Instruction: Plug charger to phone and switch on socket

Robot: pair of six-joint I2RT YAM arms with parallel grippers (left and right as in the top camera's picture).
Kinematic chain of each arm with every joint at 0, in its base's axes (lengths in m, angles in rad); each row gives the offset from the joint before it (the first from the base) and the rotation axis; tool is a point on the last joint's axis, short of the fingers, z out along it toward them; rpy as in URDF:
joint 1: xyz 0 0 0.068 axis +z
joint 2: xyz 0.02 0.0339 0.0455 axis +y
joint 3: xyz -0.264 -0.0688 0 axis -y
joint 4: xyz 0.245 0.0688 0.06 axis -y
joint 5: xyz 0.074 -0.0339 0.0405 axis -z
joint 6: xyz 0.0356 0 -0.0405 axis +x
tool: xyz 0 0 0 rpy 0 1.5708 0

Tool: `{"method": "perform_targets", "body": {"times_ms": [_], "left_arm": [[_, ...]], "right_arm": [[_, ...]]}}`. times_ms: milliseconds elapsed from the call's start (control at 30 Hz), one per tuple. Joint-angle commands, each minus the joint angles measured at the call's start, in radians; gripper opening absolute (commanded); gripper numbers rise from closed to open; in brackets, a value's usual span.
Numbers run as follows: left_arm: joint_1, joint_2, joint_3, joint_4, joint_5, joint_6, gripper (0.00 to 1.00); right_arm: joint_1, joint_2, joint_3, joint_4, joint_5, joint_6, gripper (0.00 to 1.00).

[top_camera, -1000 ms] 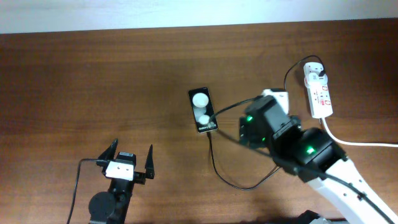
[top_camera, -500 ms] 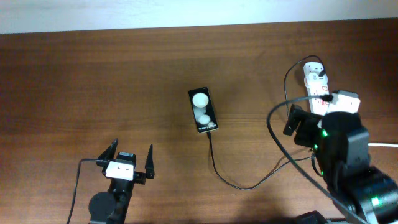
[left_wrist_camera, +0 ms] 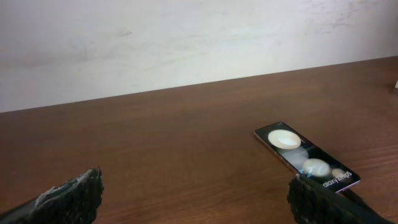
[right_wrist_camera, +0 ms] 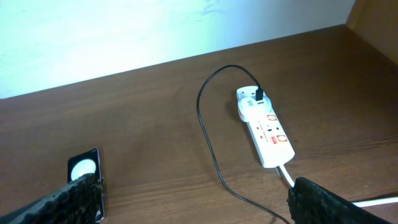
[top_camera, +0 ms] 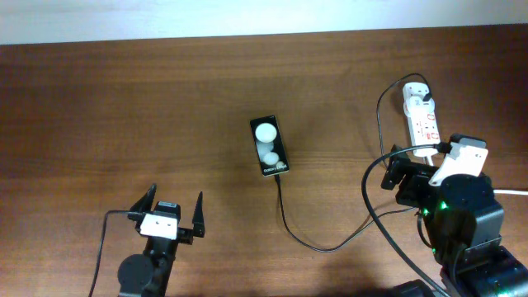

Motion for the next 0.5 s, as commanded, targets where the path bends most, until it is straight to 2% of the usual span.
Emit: {"method": "perform_targets", "body": {"times_ms": [0,300,467], "left_arm": [[0.004,-0.008,-0.008,0.0,-0.011,-0.013,0.99],[0.005,-0.008,-0.008,0.0,-0.011,-0.013,0.99],[0.005,-0.008,-0.008,0.0,-0.011,-0.013,0.99]], "right_arm": [[-0.007,-0.005,-0.005,0.007,0.005,-0.007,0.99],[-0.007,-0.012,-0.015,0.031,0.012,-0.028,0.99],[-0.026,-0.1,-0.083,0.163,0.008,-0.122,0.99]]}}
